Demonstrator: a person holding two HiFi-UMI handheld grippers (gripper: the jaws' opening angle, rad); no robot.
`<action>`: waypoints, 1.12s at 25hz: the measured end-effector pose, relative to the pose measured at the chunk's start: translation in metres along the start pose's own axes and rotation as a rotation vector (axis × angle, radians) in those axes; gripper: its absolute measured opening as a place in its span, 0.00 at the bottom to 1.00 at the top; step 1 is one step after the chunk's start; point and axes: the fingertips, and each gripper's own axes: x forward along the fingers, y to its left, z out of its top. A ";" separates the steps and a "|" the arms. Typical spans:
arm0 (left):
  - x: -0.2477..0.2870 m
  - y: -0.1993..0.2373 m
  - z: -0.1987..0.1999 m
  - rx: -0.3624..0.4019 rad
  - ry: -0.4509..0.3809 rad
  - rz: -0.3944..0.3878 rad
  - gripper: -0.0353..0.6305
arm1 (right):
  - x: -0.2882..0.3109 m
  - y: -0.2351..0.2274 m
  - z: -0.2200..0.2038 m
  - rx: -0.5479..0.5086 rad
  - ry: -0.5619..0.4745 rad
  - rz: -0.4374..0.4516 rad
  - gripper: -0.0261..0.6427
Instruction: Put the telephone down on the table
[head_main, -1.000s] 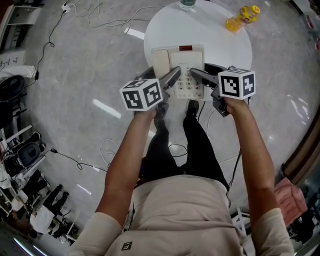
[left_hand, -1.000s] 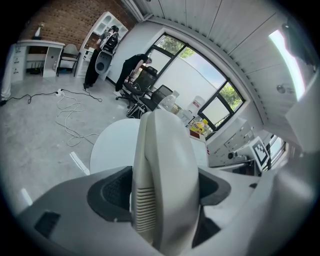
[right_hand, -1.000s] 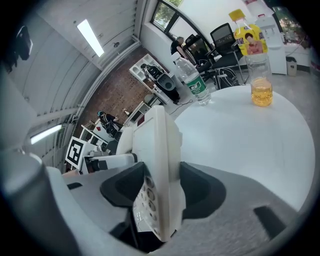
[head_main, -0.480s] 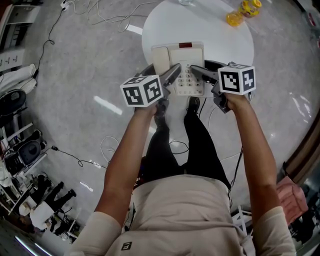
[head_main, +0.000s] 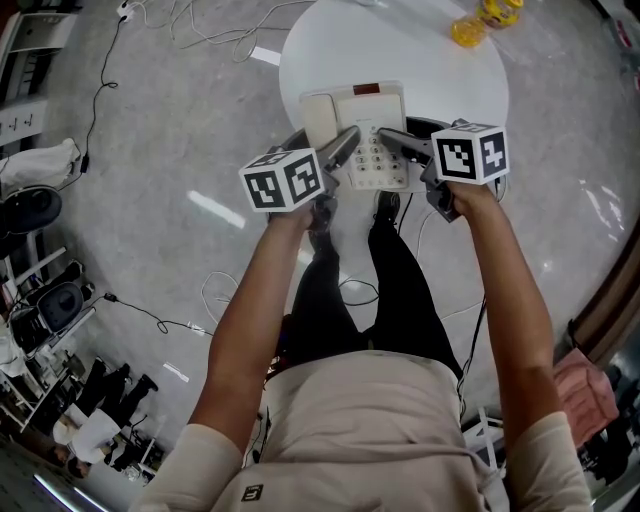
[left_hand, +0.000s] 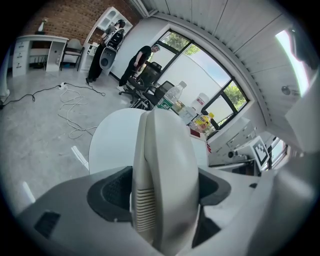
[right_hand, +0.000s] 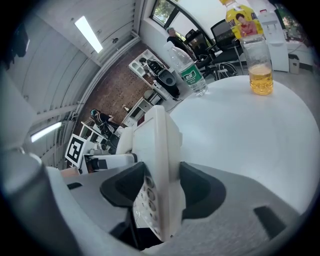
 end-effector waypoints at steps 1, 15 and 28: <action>0.001 0.001 -0.001 0.000 0.003 0.001 0.59 | 0.001 -0.001 0.000 0.001 0.001 -0.002 0.36; 0.016 0.019 0.000 -0.037 0.008 0.019 0.59 | 0.020 -0.015 0.007 -0.025 0.051 -0.017 0.36; 0.029 0.032 -0.005 -0.157 0.034 0.001 0.59 | 0.036 -0.024 0.014 -0.006 0.068 -0.025 0.37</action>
